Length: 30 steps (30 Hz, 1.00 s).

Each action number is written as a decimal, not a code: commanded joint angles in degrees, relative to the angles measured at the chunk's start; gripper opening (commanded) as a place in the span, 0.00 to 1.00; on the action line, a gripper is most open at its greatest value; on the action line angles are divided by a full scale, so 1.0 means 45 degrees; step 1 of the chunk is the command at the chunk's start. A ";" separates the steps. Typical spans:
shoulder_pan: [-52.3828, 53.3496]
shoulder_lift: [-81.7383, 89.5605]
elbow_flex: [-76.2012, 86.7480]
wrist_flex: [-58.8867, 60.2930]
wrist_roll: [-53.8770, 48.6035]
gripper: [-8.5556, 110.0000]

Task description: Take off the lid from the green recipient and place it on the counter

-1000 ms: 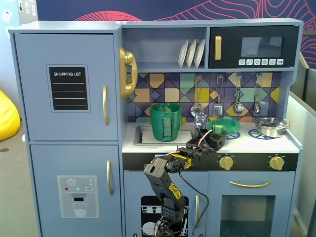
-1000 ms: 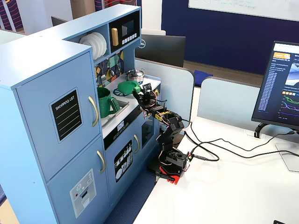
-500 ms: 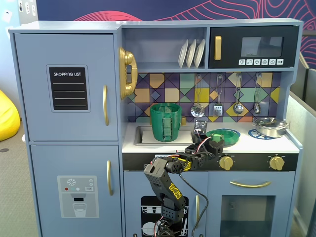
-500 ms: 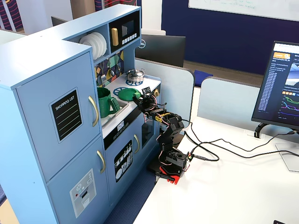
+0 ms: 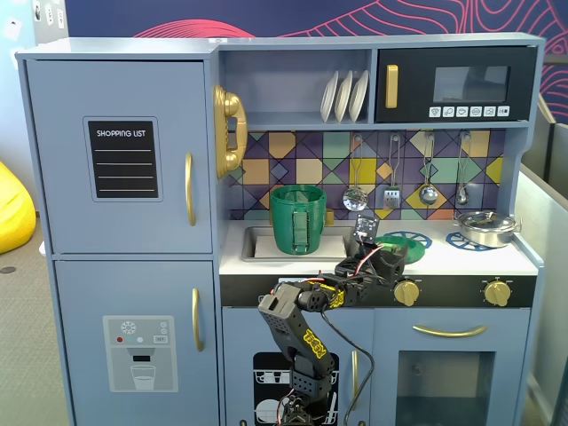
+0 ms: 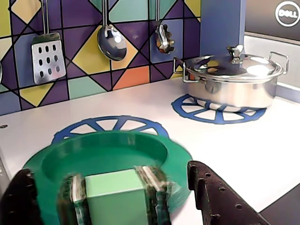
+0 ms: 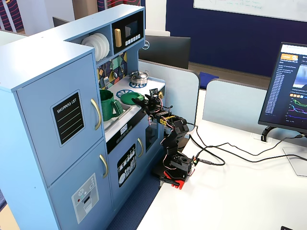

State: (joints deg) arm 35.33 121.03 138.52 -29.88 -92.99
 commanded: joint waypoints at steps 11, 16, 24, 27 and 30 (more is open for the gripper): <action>-0.1035 0.2617 -0.7109 0.9590 0.1152 0.38; -0.2715 0.4863 -0.7285 1.6250 0.1113 0.35; -0.4902 0.9043 -0.1934 1.7266 -0.0254 0.28; -0.5352 0.9648 -0.0566 1.7402 -0.0391 0.26; -0.5996 0.9961 0.0508 1.7813 -0.0195 0.24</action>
State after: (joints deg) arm 11.69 162.77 137.46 48.87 -93.43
